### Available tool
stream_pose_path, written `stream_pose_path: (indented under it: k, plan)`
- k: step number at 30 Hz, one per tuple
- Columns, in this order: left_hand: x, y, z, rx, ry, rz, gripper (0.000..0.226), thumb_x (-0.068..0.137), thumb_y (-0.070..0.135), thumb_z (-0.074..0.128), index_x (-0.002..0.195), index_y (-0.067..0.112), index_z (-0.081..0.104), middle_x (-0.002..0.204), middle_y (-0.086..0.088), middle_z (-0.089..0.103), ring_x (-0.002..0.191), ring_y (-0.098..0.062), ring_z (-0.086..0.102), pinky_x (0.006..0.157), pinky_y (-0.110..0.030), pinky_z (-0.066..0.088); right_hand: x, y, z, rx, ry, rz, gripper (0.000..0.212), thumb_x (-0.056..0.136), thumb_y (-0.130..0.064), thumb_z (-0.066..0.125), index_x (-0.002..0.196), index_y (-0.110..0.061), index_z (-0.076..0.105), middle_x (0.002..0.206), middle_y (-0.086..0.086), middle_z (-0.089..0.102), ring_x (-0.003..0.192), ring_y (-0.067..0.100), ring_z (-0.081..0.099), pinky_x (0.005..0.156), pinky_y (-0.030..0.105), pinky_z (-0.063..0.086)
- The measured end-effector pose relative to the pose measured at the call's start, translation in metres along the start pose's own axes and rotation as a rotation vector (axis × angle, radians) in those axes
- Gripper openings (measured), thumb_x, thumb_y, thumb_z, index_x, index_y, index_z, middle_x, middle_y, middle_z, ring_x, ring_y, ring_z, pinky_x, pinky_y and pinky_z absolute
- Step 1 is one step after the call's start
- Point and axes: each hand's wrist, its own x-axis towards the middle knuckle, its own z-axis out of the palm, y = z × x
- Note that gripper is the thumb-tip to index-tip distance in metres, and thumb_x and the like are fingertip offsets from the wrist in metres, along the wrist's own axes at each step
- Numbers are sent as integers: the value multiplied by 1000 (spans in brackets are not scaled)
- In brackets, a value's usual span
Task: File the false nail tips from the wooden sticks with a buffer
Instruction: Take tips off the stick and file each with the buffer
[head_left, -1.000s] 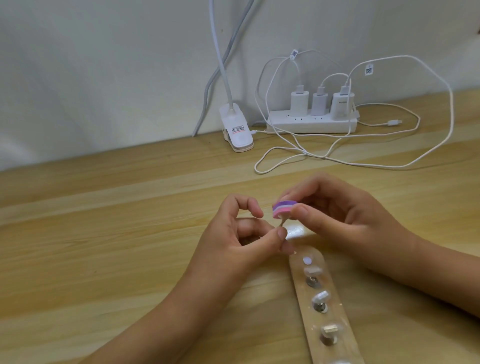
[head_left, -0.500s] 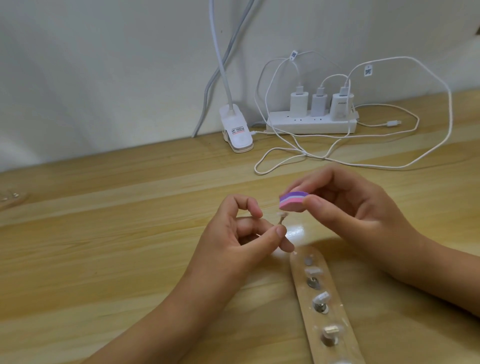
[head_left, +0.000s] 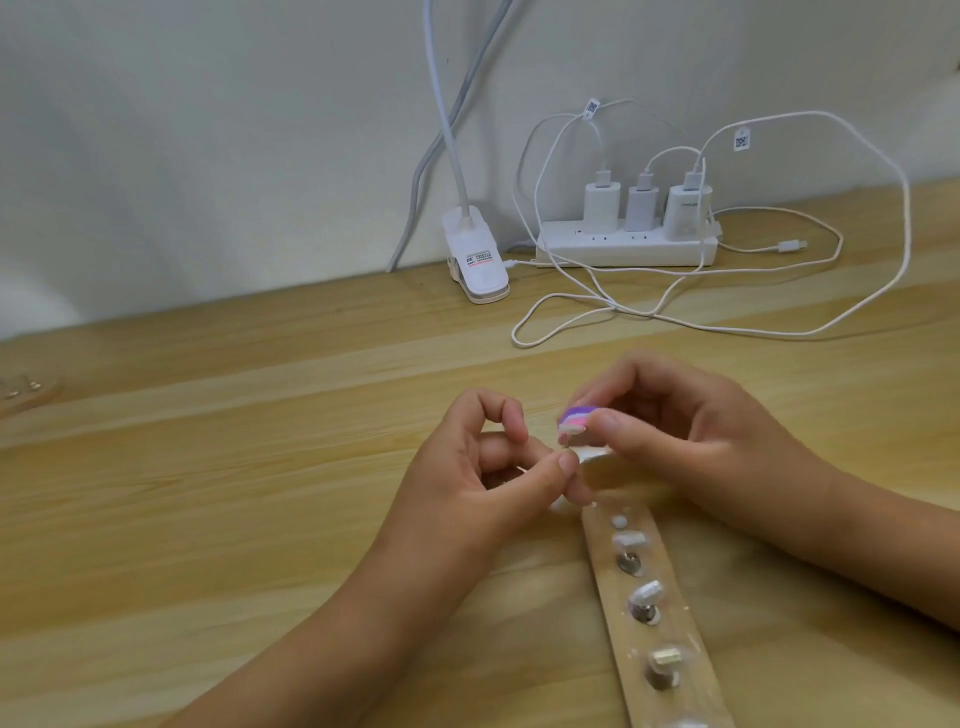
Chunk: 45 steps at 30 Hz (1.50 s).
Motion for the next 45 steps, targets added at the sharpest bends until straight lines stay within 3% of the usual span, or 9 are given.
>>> stream_pose_path:
  k: [7, 13, 16, 21, 25, 45]
  plan:
    - [0, 0, 1, -2, -7, -1, 26, 73, 37, 71, 79, 34, 46, 75, -6, 75, 73, -26, 59, 76, -34, 44, 0, 0, 0, -10, -4, -23, 21, 88, -29, 71, 95, -10, 64, 97, 7, 72, 93, 16, 70, 85, 30, 53]
    - [0, 0, 1, 11, -15, -15, 28, 77, 27, 74, 77, 33, 47, 74, -8, 74, 72, -18, 65, 74, -28, 48, -1, -2, -1, -23, -47, -69, 14, 91, -21, 63, 99, -10, 63, 99, 7, 71, 93, 16, 69, 85, 23, 52]
    - [0, 1, 1, 4, -16, -15, 26, 72, 37, 72, 77, 35, 46, 75, -7, 75, 72, -24, 61, 76, -34, 45, 0, -2, 0, -50, -44, -85, 16, 89, -22, 65, 99, -9, 63, 99, 8, 70, 95, 17, 69, 86, 25, 51]
    - [0, 1, 1, -14, 2, -9, 26, 71, 37, 71, 76, 35, 46, 74, -7, 74, 69, -44, 56, 77, -40, 42, -1, -2, 1, -43, -49, -106, 15, 90, -21, 63, 99, -9, 62, 101, 8, 69, 96, 17, 68, 87, 24, 50]
    - [0, 0, 2, -27, 7, -11, 25, 71, 37, 72, 76, 35, 47, 72, -6, 74, 70, -51, 55, 78, -43, 43, -1, -1, 1, 1, -54, -41, 18, 88, -25, 67, 97, -10, 64, 100, 8, 71, 94, 18, 69, 86, 27, 51]
    - [1, 1, 2, -1, 15, -12, 24, 73, 36, 71, 75, 35, 47, 71, -5, 74, 69, -47, 57, 76, -46, 45, 0, -3, 1, -25, -34, -76, 16, 88, -24, 63, 97, -11, 64, 102, 8, 70, 97, 19, 69, 88, 25, 52]
